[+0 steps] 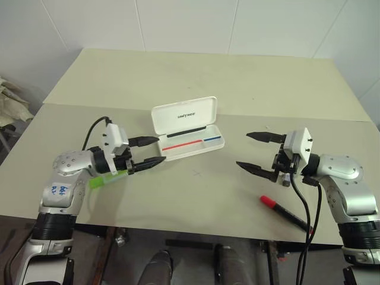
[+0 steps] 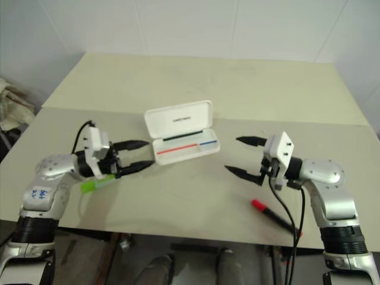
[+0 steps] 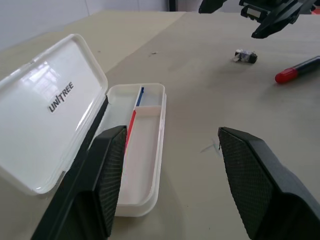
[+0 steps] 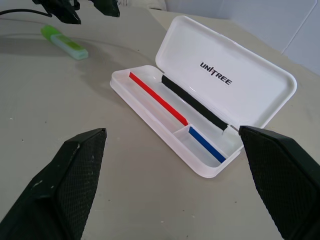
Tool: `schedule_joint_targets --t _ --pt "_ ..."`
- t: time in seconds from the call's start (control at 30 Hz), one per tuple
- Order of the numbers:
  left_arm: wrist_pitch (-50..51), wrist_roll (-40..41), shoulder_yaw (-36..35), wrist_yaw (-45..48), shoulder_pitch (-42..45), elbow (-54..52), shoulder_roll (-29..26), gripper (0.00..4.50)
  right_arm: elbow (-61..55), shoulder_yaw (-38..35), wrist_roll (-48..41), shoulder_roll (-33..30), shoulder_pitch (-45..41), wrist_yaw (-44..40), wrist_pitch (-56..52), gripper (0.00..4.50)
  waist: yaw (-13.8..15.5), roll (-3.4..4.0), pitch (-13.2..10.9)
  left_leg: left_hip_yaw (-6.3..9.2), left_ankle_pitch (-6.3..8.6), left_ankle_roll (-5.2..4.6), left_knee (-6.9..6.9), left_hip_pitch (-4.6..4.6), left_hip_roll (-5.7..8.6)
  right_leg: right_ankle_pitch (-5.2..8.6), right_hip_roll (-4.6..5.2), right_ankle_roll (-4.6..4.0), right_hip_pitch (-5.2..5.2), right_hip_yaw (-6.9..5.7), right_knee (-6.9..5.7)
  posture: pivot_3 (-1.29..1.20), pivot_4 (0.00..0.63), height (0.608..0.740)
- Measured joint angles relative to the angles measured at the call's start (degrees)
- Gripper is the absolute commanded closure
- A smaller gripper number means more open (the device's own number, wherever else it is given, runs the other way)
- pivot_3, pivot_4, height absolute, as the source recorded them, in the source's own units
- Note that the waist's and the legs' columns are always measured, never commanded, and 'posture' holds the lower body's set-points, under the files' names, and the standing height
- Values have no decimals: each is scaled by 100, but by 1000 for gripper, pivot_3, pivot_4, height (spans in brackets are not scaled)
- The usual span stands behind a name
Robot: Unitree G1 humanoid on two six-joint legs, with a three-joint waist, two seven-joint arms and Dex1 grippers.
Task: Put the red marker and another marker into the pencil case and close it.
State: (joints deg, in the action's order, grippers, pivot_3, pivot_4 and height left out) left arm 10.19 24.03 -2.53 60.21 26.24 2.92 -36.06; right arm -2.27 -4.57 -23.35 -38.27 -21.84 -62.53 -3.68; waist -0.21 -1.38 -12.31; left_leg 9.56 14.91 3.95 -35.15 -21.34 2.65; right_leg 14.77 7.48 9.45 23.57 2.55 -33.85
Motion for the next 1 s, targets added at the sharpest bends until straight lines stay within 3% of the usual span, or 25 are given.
schedule_joint_targets --t 0.43,1.0 --pt "-45 -1165 948 -55 862 1226 167 1254 -199 313 60 386 -29 55 28 0 -11 0 0 -2 0 0 1 0 -2 -4 -4 2 4 2 -1 0 150 740" --pt "-103 -1882 1418 36 1435 1886 363 1254 -218 429 74 631 -14 202 241 0 -13 0 0 -4 0 0 0 2 -2 -6 -4 5 3 4 -4 0 150 740"
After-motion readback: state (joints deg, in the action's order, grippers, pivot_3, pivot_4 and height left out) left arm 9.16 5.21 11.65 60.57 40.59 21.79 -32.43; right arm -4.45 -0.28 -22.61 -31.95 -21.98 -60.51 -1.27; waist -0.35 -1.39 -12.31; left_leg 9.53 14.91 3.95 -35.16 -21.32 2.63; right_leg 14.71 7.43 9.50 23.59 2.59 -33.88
